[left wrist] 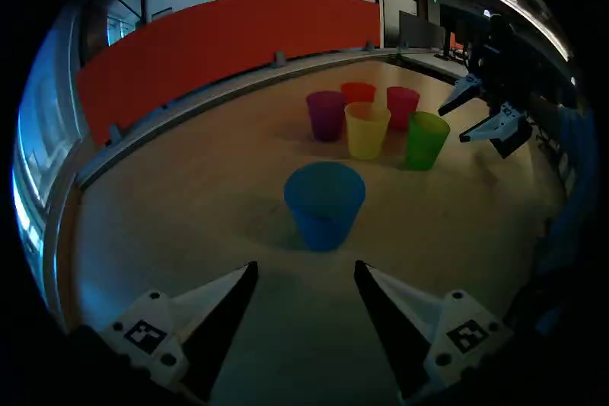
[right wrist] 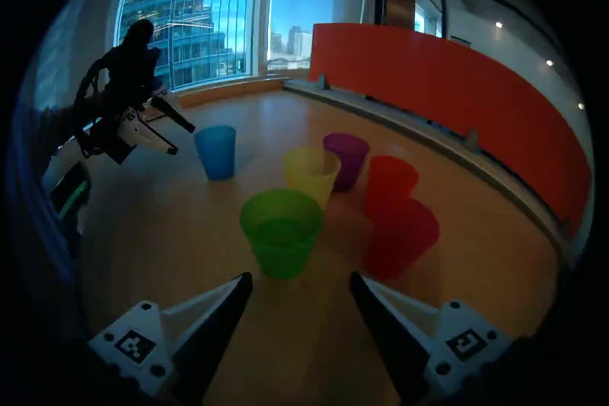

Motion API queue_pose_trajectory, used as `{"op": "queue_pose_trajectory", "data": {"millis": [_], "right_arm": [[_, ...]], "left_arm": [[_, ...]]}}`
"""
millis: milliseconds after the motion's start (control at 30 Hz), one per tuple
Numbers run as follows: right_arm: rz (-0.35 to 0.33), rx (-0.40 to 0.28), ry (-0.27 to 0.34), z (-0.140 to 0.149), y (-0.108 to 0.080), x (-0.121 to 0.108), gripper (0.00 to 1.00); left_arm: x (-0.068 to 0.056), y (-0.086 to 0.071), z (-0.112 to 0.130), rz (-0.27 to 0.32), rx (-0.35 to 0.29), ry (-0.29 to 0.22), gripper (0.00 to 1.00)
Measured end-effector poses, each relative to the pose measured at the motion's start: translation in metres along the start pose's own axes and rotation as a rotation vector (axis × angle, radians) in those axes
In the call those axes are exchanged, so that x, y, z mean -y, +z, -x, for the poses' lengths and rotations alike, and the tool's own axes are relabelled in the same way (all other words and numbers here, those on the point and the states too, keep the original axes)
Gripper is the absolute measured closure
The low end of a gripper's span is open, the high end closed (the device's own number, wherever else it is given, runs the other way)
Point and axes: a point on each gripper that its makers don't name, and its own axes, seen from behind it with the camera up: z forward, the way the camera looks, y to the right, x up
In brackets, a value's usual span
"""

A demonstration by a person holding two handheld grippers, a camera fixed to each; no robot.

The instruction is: Pour water

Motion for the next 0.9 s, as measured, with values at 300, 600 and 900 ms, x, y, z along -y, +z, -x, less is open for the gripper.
{"op": "queue_pose_trajectory", "data": {"millis": [300,600,900], "right_arm": [[0.049,-0.049,0.061,-0.004,-0.015,-0.008,0.01],[0.157,-0.124,0.117,-0.017,-0.036,-0.025,0.01],[0.306,-0.211,0.16,-0.03,-0.058,-0.052,0.01]], "left_arm": [[0.009,-0.011,-0.013,-0.049,-0.058,-0.03,0.06],[0.026,-0.025,-0.027,-0.145,-0.141,-0.086,0.06],[0.045,-0.049,-0.046,-0.28,-0.267,-0.096,0.06]]}}
